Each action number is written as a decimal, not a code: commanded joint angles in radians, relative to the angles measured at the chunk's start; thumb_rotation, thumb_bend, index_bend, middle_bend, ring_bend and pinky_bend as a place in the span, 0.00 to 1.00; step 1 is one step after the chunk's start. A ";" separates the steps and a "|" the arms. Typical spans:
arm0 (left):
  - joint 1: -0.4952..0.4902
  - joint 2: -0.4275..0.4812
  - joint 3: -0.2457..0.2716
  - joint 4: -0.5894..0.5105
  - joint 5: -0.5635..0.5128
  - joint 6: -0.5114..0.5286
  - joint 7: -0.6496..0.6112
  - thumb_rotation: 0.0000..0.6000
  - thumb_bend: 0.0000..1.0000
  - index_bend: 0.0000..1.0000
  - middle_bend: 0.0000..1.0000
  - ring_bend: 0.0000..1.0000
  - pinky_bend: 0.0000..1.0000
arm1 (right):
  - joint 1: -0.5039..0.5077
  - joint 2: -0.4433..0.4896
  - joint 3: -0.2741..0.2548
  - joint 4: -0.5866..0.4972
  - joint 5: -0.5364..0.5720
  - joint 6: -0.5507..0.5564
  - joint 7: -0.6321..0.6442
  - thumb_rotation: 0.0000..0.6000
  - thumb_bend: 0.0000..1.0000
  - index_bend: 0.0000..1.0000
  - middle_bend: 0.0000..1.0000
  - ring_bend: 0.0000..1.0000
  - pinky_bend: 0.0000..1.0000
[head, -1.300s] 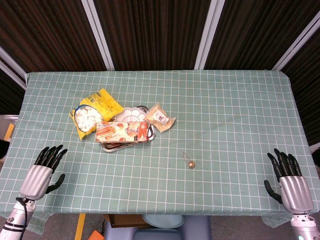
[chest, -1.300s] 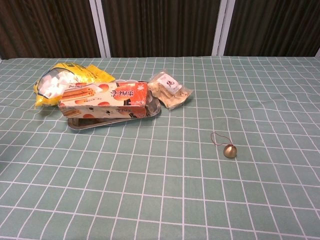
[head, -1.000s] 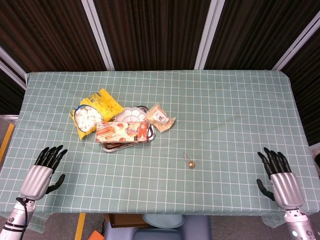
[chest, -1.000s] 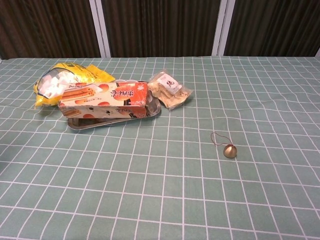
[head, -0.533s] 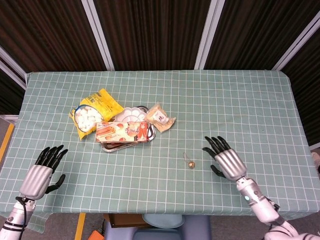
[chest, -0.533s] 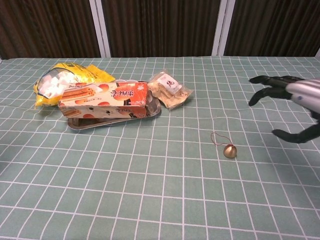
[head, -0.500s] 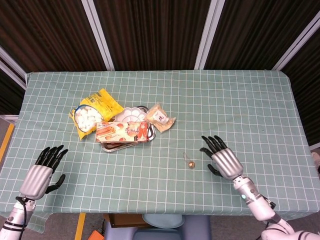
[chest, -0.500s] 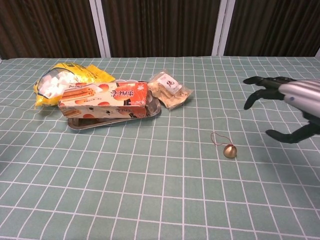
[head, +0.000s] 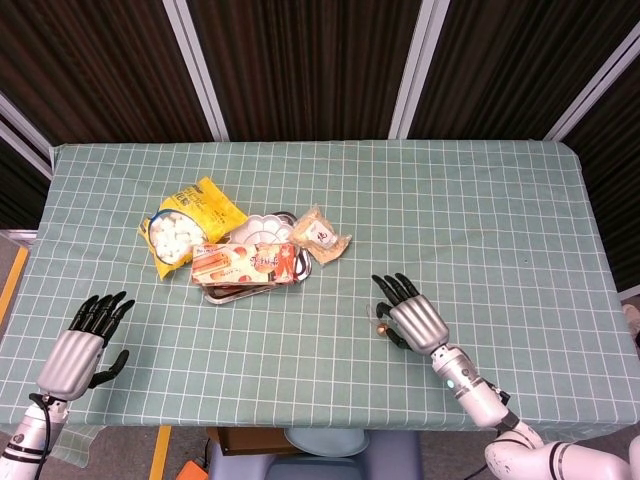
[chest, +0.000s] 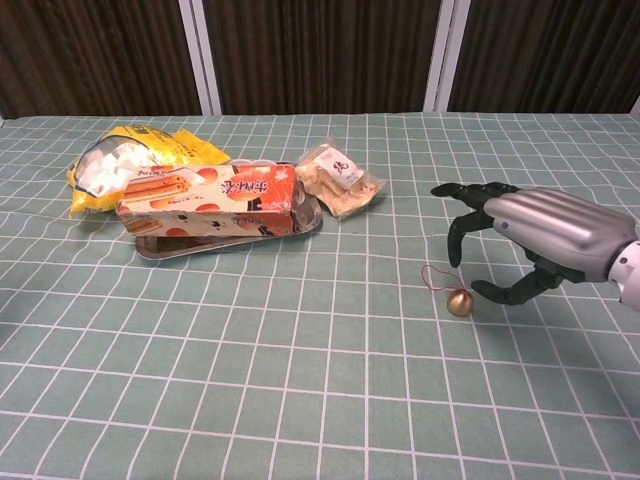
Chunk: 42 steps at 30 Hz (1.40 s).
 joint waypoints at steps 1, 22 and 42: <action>0.001 -0.001 0.000 0.001 0.000 0.001 0.001 1.00 0.42 0.00 0.00 0.00 0.06 | 0.001 -0.010 -0.013 0.022 0.007 -0.002 0.001 1.00 0.46 0.60 0.06 0.00 0.00; 0.000 -0.003 -0.001 0.009 -0.002 -0.001 -0.003 1.00 0.42 0.00 0.00 0.00 0.06 | 0.029 -0.043 -0.043 0.078 0.022 0.011 0.020 1.00 0.48 0.63 0.08 0.00 0.00; 0.001 -0.001 0.001 0.012 0.001 0.002 -0.008 1.00 0.42 0.00 0.00 0.00 0.06 | 0.047 -0.058 -0.054 0.093 0.043 0.010 0.020 1.00 0.51 0.66 0.10 0.00 0.00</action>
